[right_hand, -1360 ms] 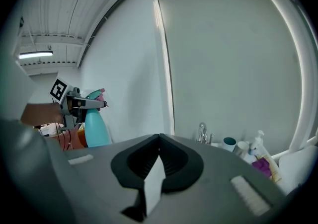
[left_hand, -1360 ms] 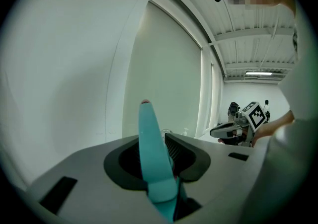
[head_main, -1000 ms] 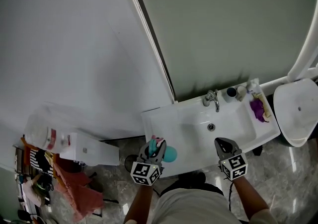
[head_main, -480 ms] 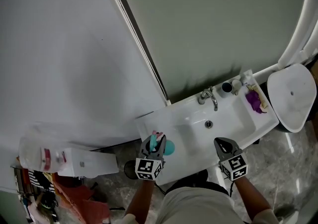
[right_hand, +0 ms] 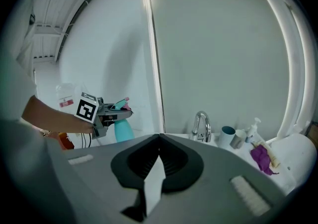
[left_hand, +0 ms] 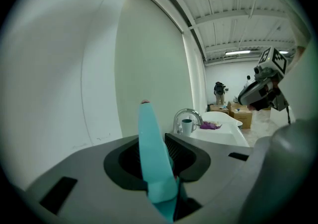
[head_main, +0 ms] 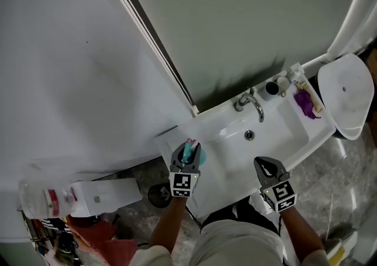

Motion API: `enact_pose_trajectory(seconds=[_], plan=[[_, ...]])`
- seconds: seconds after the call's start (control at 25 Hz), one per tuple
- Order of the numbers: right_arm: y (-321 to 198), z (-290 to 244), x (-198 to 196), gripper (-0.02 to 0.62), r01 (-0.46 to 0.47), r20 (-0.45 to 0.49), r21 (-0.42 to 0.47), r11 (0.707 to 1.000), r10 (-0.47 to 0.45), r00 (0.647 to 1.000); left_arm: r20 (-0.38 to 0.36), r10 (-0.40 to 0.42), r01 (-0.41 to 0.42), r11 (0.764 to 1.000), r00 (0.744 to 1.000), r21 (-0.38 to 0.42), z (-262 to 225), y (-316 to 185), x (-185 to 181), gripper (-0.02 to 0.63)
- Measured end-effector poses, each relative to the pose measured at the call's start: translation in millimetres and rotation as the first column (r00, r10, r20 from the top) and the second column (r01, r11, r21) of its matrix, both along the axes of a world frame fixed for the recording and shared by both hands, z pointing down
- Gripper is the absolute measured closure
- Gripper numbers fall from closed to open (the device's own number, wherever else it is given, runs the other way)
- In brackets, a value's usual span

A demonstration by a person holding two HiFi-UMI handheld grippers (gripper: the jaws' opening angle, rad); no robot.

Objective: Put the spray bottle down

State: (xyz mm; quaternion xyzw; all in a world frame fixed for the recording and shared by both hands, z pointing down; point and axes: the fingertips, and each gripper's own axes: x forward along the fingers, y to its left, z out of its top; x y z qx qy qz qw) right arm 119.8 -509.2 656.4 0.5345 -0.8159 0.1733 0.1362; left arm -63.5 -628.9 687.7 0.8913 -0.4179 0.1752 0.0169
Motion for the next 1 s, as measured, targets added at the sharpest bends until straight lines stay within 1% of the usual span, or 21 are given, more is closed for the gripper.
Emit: enact_pose_trajectory(seconds=[0.12, 0.44, 0.68, 1.0], plan=[[-9, 10, -6, 0.584, -0.008, -0.002, -0.012, 1.0, 0.008, 1.0, 0.039, 0.013, -0.013, 1.0, 0.999, 0.013, 23, -21, 1, 0.494], [-26, 34, -20, 0.584, -0.036, -0.002, -0.038, 0.999, 0.036, 0.999, 0.101, 0.036, -0.036, 0.999, 0.994, 0.004, 86, -60, 1, 0.493], [-28, 51, -27, 0.584, -0.051, 0.002, -0.071, 0.996, 0.052, 0.999, 0.106, 0.017, -0.018, 1.0, 0.994, 0.006, 119, -85, 0, 0.492], [-33, 69, -29, 0.584, -0.059, -0.003, -0.106, 0.993, 0.059, 0.998, 0.118, 0.031, -0.032, 0.999, 0.992, 0.011, 143, -105, 10, 0.492]])
